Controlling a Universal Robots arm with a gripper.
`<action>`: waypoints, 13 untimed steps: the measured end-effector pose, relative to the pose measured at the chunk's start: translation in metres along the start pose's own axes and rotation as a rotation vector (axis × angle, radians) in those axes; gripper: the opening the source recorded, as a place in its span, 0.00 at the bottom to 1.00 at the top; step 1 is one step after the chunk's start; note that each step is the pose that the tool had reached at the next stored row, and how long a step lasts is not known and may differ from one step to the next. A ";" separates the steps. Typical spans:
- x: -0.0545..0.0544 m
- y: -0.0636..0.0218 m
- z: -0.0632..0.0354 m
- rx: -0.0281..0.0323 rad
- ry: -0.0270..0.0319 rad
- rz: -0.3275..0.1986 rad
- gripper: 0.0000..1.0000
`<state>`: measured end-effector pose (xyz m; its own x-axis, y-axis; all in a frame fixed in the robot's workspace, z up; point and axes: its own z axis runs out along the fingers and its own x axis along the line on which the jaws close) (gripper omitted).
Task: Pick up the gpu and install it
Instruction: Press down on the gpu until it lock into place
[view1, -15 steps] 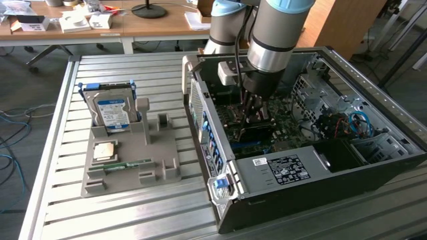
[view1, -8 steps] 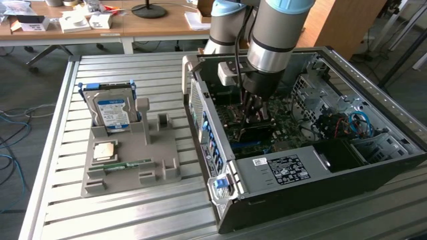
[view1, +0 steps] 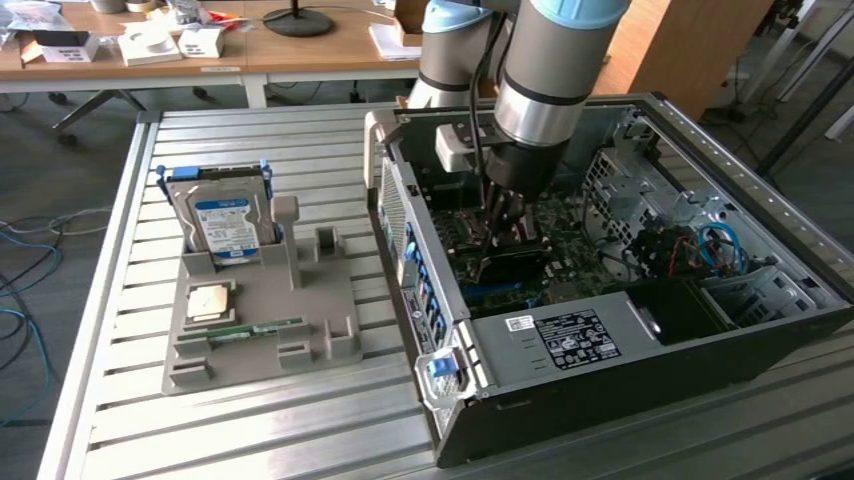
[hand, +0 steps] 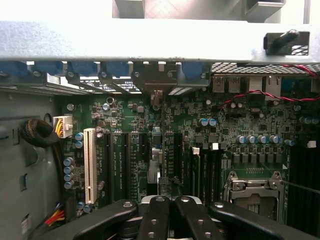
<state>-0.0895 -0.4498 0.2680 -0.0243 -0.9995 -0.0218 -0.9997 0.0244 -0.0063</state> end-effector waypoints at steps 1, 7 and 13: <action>0.000 0.0000 0.0006 0.0001 -0.0003 0.000 0.11; 0.000 0.0000 0.0006 -0.0002 0.0003 0.000 0.11; 0.000 0.0000 0.0010 -0.0001 0.0003 0.000 0.11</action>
<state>-0.0896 -0.4499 0.2670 -0.0243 -0.9995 -0.0215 -0.9997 0.0245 -0.0061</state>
